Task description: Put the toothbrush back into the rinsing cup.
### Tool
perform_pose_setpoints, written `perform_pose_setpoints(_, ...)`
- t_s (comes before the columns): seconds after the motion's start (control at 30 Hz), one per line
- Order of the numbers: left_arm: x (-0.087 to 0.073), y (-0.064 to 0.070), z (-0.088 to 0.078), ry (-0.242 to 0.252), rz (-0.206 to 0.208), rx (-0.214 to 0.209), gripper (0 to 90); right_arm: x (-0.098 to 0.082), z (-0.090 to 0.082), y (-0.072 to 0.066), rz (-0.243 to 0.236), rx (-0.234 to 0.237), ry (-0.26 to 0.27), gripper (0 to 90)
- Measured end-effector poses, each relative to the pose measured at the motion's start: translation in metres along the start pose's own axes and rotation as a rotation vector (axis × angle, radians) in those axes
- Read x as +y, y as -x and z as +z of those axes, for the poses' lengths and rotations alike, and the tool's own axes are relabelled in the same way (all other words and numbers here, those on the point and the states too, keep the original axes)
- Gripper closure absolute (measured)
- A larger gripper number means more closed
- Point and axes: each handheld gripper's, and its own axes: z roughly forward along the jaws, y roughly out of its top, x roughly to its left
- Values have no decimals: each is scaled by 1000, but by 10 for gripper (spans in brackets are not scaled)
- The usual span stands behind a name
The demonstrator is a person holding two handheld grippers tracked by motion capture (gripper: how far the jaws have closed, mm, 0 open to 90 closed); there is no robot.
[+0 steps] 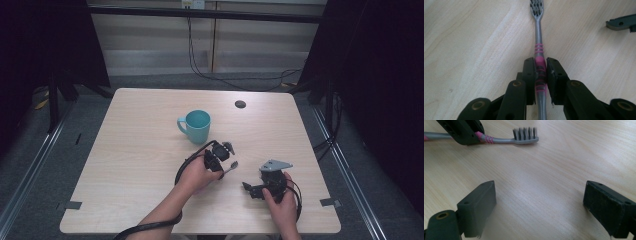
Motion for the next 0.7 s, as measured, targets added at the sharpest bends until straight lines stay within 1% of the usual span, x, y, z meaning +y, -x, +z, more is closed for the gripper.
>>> perform_pose_setpoints(0.07, 1, 1, 0, -6, -2, 5, 775, 0, 0, 0, 0, 0, 0, 108)
perform_pose_setpoints(0.17, 3, 3, 1, -20, 9, 22, 777, 0, 0, 0, 0, 0, 0, 108)
perform_pose_setpoints(0.2, 4, 3, 0, -36, 22, 24, 777, 0, 0, 0, 0, 0, 0, 108)
perform_pose_setpoints(0.23, 4, 4, 1, -33, 15, 22, 780, 0, 0, 0, -1, 0, 1, 108)
perform_pose_setpoints(0.3, 5, 4, 1, -36, 20, 24, 785, 0, 0, 0, 0, 0, 0, 108)
perform_pose_setpoints(0.33, 6, 4, 1, -47, 29, 25, 786, 0, 0, 0, 0, 0, 0, 108)
perform_pose_setpoints(0.37, 7, 4, 1, -56, 28, 26, 787, 0, 0, 0, 0, 0, 0, 108)
perform_pose_setpoints(0.43, 8, 5, 1, -56, 19, 27, 787, 0, 0, 0, 0, 0, 0, 108)
perform_pose_setpoints(0.53, 9, 5, 1, -67, 26, 26, 788, 0, 0, 0, 2, 0, -3, 108)
perform_pose_setpoints(0.7, 8, 4, 1, -59, 20, 22, 788, 0, 0, 0, 5, 1, -4, 108)
